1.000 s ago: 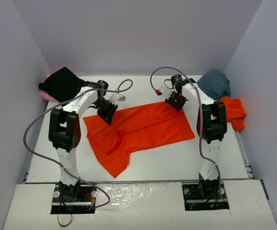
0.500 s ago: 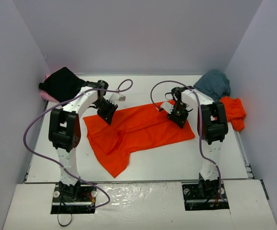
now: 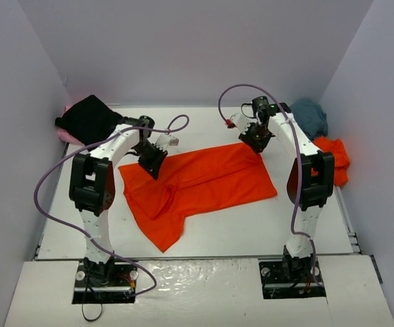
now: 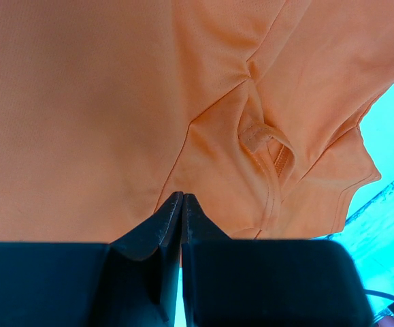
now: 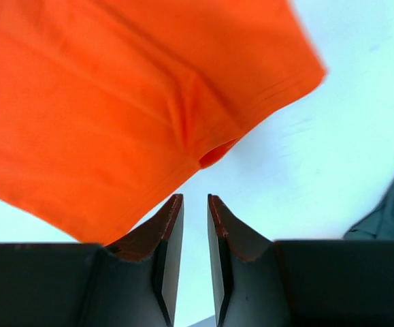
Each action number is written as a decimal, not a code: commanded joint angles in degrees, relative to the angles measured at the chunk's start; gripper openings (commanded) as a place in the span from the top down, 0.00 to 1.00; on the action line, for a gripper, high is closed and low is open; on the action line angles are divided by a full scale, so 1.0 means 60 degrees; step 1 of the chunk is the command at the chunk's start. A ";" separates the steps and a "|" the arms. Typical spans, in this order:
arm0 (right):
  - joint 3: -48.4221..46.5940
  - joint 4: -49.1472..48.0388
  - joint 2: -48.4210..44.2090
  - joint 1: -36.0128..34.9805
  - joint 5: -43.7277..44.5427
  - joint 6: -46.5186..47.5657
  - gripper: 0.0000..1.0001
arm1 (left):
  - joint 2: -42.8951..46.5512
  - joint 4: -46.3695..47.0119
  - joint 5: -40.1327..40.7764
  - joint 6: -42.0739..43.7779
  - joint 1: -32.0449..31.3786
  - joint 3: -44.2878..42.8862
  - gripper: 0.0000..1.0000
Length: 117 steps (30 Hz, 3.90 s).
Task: Fold and stack the t-shirts
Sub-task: Fold the tshirt
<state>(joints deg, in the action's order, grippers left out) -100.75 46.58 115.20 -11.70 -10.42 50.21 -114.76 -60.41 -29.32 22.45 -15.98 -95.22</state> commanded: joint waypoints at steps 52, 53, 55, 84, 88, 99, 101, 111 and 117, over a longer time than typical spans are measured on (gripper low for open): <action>0.2725 -0.2241 -0.5498 -0.0461 -0.0847 -0.2377 0.88 | -0.2824 -0.0908 0.1750 0.1303 -0.0154 -0.2605 1.00; 0.2734 -0.2265 -0.5508 -0.0481 -0.0861 -0.2407 0.87 | -0.3042 -0.0850 0.1997 0.1109 -0.0110 -0.2943 1.00; 0.2754 -0.2323 -0.5508 -0.0548 -0.0862 -0.2455 0.85 | -0.3492 -0.0847 0.2292 0.0788 -0.0042 -0.3674 1.00; 0.4062 -0.1934 -0.4582 -0.1654 0.0766 -0.1742 0.62 | -0.1089 -0.0201 0.1596 0.2293 0.0084 -0.3081 0.68; 0.4693 -0.1847 -0.4976 -0.1623 0.1398 -0.1748 0.58 | 0.0484 -0.0632 0.1755 0.3390 0.0086 -0.1275 0.66; 0.4965 -0.2132 -0.4520 -0.1550 0.0989 -0.2539 0.62 | 0.2513 -0.0798 0.1843 0.4060 0.0294 0.1544 0.66; 0.4963 -0.2160 -0.4535 -0.1550 0.0947 -0.2646 0.62 | 0.2721 -0.0753 0.1804 0.4116 0.0284 0.1963 0.66; 0.5103 -0.2854 -0.4710 -0.1421 0.1414 -0.3486 0.62 | 0.3968 0.0663 0.1847 0.3878 -0.0055 0.4873 0.61; 0.5159 -0.2974 -0.4829 -0.1416 0.1286 -0.3746 0.61 | 0.4248 0.1399 0.1892 0.3691 -0.0132 0.5767 0.60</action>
<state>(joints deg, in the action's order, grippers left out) -69.87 30.40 88.51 -20.50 -3.36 30.01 -91.59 -55.98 -17.84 44.97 -16.54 -61.08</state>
